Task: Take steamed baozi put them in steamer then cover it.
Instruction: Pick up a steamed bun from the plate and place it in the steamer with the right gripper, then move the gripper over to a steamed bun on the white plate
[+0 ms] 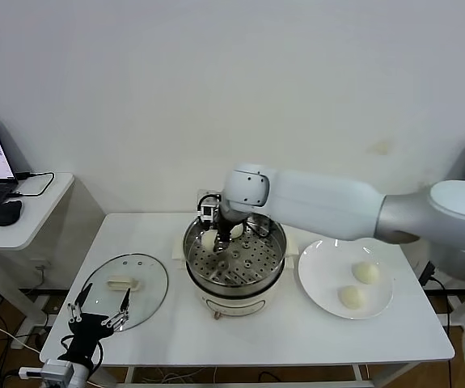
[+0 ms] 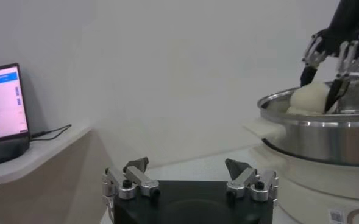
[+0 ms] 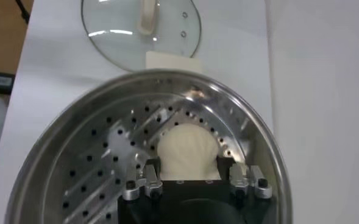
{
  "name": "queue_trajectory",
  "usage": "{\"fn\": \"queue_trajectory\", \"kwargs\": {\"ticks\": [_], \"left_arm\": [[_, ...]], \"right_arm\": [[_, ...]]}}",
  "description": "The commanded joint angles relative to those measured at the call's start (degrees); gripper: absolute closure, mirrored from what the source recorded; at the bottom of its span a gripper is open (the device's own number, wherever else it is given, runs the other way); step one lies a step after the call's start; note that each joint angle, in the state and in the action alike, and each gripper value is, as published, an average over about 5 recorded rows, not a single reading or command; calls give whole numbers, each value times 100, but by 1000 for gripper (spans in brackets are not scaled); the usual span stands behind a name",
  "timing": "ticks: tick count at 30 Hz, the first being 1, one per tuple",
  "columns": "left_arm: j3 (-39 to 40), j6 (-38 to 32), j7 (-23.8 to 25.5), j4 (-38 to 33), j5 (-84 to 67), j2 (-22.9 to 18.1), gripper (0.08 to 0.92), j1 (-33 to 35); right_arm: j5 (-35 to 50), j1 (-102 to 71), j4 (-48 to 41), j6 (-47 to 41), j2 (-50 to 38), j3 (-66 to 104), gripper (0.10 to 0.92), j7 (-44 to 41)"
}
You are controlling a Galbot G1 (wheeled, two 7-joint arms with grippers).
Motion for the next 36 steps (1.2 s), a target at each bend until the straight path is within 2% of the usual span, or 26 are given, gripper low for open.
{"fn": "queue_trajectory", "kwargs": {"ticks": [1,10,18,28,36], "left_arm": [[5,-5,2,-1,0,-3,177,-3],[16,-18,1,-22,3,-28,177,18],[20,-16,0,-60,9,-47,177,33],[12,0,3,-120,5,-15,177,33],[85,15,2,-114,44,7,177,1]], "right_arm": [[-23,-184,-441,-72,369,-4,447,127],[-39,-306,-617,-36,427,94,420,191],[-37,-42,-141,-42,66,96,228,-289],[-578,853,1126,311,-1628,146,202,-1603],[-1529,1266,2015,995,-3258,-97,203,-2534]]}}
